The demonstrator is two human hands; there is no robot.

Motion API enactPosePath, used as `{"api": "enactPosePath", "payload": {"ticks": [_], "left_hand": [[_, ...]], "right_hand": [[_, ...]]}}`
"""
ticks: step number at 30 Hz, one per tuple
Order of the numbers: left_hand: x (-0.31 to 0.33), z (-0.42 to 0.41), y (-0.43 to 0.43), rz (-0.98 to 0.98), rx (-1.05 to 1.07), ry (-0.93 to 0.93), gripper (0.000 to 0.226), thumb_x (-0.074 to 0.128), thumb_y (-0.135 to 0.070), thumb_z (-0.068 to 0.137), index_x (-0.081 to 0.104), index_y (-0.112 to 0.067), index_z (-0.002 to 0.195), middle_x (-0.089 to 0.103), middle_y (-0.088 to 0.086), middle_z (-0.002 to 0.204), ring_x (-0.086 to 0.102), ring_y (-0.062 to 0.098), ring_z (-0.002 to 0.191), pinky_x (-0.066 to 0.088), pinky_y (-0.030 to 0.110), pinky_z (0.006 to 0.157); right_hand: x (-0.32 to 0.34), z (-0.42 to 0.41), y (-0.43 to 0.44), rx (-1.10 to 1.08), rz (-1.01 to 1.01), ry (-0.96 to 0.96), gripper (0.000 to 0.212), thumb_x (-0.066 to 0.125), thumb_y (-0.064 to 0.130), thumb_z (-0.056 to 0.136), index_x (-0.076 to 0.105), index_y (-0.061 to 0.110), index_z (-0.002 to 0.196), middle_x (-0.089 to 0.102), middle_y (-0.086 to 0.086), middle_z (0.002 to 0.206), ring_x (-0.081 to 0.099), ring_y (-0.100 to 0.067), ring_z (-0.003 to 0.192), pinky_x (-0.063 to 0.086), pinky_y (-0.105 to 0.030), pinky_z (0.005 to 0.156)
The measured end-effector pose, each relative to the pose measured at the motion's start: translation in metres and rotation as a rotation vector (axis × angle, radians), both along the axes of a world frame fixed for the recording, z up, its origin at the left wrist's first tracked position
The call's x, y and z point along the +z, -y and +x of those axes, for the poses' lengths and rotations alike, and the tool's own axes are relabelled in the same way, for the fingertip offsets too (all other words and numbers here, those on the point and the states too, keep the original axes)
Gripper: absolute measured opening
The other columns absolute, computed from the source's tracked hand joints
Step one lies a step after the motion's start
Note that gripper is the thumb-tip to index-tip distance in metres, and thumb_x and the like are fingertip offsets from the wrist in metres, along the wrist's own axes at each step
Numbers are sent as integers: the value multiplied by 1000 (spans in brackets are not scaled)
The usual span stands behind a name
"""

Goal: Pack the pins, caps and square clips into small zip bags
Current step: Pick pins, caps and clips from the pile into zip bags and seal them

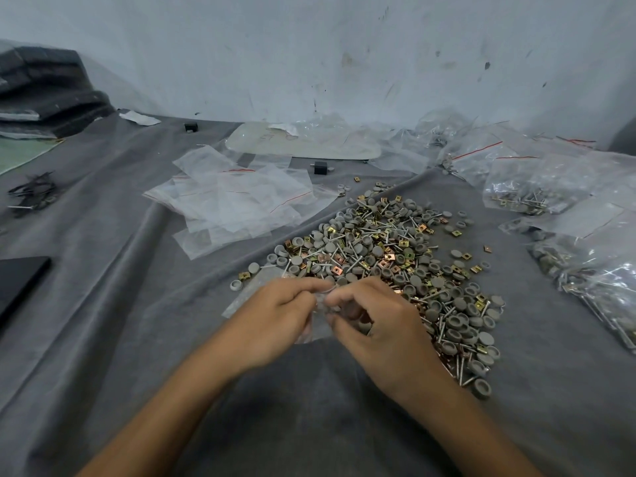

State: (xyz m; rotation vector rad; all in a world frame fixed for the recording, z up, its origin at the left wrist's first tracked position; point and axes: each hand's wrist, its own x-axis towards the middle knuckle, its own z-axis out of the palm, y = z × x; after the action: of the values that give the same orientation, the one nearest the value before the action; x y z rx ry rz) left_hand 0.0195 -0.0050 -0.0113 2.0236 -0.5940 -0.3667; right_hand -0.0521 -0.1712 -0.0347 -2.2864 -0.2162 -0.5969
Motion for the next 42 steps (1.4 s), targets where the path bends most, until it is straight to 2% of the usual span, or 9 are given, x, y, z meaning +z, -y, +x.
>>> {"api": "enactPosePath", "payload": {"ticks": [5,9,13,17,22,28,32,36,42], "left_hand": [[3,-2,1,-44,42,-73,45,39,0,99,69,-19,126,56,-5,51,49,-1,47,38,12,51],[7,-3,0,-72,45,-60,46,40,2,98,74,-22,117,66,-5,59,57,4,54,44,18,54],[6,0,-2,-111,176,-79,42,43,-2,99,74,-25,115,66,-20,57,59,-8,54,40,7,52],[8,-1,-3,-84,195,-58,44,43,-7,99,73,-36,110,61,-22,52,54,-4,47,39,13,47],[7,-2,-2,-70,182,-44,42,43,-7,99,73,-36,107,61,-22,52,55,-8,50,38,8,48],[6,0,-2,-64,171,-46,42,43,-8,99,72,-39,105,60,-14,51,50,-1,46,38,13,50],[3,1,-1,-71,155,-47,43,44,-6,98,72,-36,109,57,-7,51,45,4,46,38,18,49],[6,-1,-1,-98,125,-28,44,44,-4,98,72,-37,103,61,-14,52,50,-3,46,39,11,49],[5,-2,-1,-109,116,-7,46,43,-1,98,71,-38,101,59,-15,50,50,-3,45,38,10,49]], "right_hand": [[0,1,4,20,101,-4,22,78,8,85,76,21,103,67,16,97,65,-6,88,48,-12,76],[8,-2,10,98,207,-78,29,72,13,91,72,32,113,70,18,99,68,-10,86,51,-16,69],[16,2,31,-79,230,-26,24,67,15,96,70,38,104,71,20,94,68,-11,78,56,-26,65],[14,3,53,-221,-118,-111,11,63,31,96,72,31,102,68,22,93,61,-6,89,52,-38,83],[12,0,44,-128,-426,-388,44,43,71,86,61,40,111,56,21,105,41,-9,104,34,-35,91],[12,1,34,-124,-491,-421,24,52,52,96,59,40,116,56,19,116,39,-13,110,33,-35,97],[10,2,32,-114,-484,-463,30,47,51,99,57,38,125,52,13,122,39,-14,115,33,-35,102],[10,0,33,-111,-455,-426,30,42,52,101,62,36,118,54,12,114,43,-13,108,34,-35,99],[14,0,38,-82,-465,-429,19,46,41,104,62,32,109,56,10,105,51,-15,104,38,-36,96]]}}
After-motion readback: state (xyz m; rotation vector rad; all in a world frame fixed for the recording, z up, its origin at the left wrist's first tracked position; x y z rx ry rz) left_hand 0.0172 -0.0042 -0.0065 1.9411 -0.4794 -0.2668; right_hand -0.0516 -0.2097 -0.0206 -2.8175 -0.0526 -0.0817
